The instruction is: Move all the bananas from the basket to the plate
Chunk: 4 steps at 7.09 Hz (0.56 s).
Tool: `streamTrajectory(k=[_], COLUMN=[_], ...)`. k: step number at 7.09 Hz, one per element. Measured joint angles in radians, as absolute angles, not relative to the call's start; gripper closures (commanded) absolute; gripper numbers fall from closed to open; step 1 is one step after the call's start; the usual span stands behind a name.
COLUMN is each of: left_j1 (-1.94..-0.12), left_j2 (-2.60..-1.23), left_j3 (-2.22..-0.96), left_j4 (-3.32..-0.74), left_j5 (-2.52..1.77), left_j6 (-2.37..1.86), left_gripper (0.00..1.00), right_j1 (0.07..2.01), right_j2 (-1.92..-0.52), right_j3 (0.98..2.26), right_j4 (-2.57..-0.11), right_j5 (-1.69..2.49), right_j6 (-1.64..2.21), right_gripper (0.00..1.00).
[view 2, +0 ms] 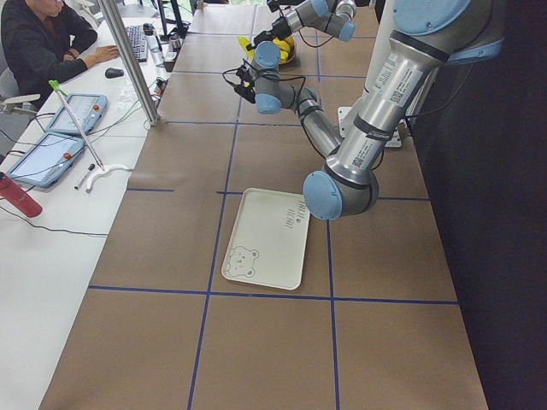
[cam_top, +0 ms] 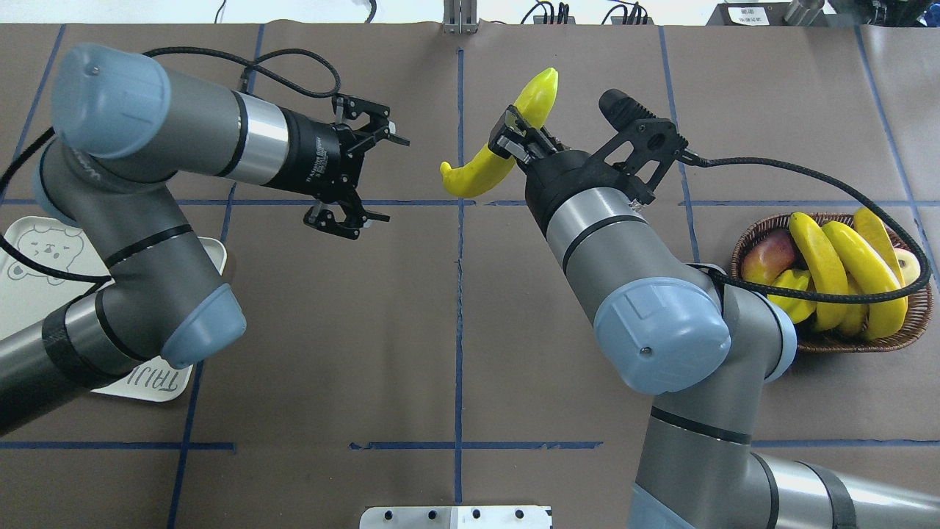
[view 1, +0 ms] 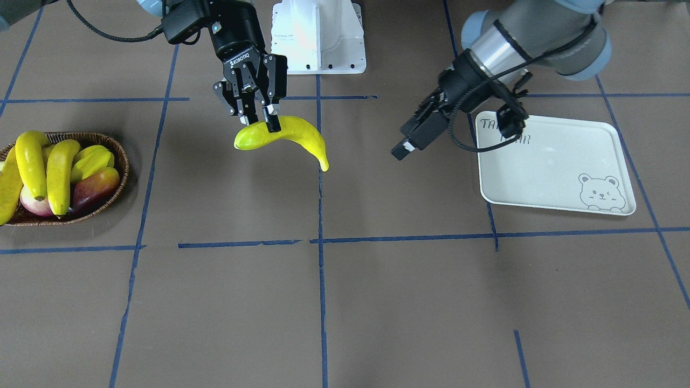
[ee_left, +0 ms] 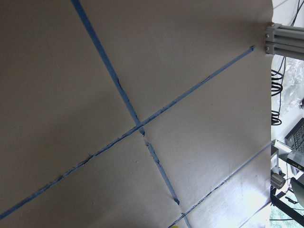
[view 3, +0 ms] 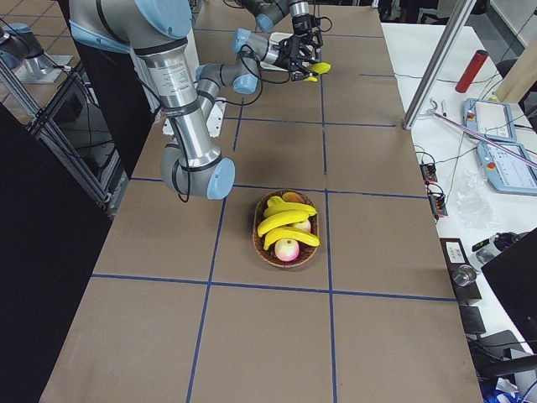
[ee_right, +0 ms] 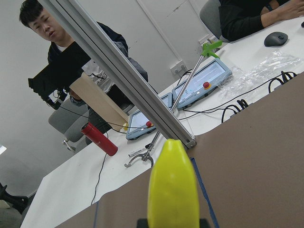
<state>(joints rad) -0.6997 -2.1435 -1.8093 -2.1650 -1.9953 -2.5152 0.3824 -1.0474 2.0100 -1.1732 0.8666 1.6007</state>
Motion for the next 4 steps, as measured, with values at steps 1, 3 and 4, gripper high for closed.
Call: streamTrajectory(k=[1, 3, 4], left_j1=[-0.676, -0.664, -0.662], left_j2=[-2.163, -2.188, -2.198], left_j3=[-1.819, -1.822, -1.816], left_j4=[-2.13, -2.105, -2.101], left_j5=[-1.973, -1.963, -1.961], left_j6=[-2.537, -2.57, -2.577], left_gripper=[0.0, 0.0, 0.0], right_j1=[0.381, 0.377, 0.369], right_j2=[-1.046, -1.045, -1.044], right_j3=[2.007, 2.002, 2.001], right_j4=[-1.173, -1.173, -1.174], right_j5=[0.859, 0.853, 0.845], right_j6=[1.592, 1.586, 1.586], right_gripper=[1.0, 1.0, 1.0])
